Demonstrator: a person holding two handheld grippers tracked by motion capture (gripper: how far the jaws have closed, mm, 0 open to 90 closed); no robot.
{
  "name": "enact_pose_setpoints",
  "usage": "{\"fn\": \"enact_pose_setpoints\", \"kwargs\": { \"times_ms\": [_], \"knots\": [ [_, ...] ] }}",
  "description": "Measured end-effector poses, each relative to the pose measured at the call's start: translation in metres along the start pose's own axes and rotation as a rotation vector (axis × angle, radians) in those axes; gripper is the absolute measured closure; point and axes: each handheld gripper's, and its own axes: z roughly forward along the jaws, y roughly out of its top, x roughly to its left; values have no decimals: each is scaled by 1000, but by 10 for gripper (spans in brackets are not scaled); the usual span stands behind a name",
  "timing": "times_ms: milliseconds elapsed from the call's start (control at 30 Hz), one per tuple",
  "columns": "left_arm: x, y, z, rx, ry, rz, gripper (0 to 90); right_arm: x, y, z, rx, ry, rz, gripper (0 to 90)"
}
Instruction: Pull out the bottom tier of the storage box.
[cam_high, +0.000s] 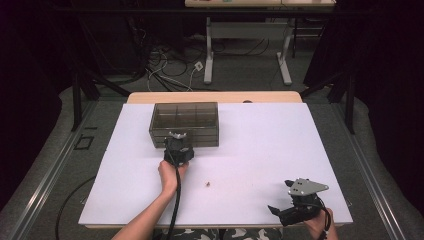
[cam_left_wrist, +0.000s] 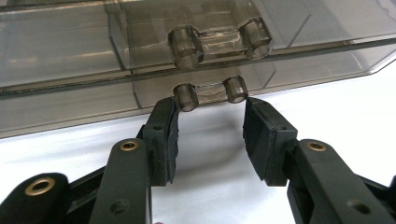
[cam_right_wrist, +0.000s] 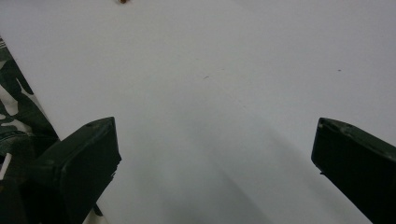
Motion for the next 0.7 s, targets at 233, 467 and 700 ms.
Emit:
{"fn": "enact_pose_setpoints", "kwargs": {
  "times_ms": [233,467,700],
  "knots": [
    [3,-1,-1,-3,-17,-12,610,-1,0,0,-2,0,-6,1],
    [1,-1,-2,-15,-20,-14,504,-1,0,-1,0,-2,-1,1],
    [0,0,-2,-33,-2,-11,517,-1,0,1,4,0,-2,1]
  ]
}}
